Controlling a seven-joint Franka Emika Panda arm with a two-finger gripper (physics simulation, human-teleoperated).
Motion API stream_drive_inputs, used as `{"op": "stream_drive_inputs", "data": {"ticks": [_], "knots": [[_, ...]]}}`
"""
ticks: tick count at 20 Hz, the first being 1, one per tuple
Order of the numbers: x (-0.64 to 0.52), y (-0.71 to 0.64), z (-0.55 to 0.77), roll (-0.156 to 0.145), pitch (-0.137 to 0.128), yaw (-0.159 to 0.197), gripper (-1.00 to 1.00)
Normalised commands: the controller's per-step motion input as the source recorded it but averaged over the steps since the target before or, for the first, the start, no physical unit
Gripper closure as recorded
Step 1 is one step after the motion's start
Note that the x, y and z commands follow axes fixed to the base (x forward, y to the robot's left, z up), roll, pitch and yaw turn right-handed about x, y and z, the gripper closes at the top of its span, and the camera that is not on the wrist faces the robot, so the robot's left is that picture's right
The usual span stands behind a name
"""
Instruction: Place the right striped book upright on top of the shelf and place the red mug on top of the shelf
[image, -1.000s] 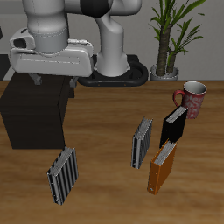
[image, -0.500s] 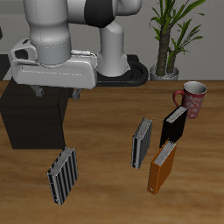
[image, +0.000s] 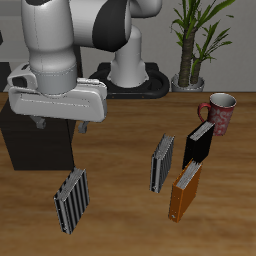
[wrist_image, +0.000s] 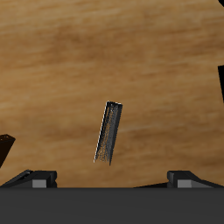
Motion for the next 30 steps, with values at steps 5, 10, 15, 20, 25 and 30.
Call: {"op": "stream_drive_inputs", "data": {"ticks": [5, 10, 15, 20, 25, 30], "knots": [[0.16, -0.04, -0.42, -0.012, -0.012, -0.016, -1.00], [0.03, 0.02, -0.29, 0.000, -0.010, -0.027, -1.00], [0.00, -0.01, -0.36, -0.030, -0.025, -0.005, -1.00], [-0.02, -0.01, -0.29, -0.005, -0.016, -0.017, -1.00], [0.10, 0.04, -0.40, 0.011, 0.014, -0.015, -1.00], [0.10, 0.05, -0.31, 0.014, 0.039, 0.006, -1.00]]}}
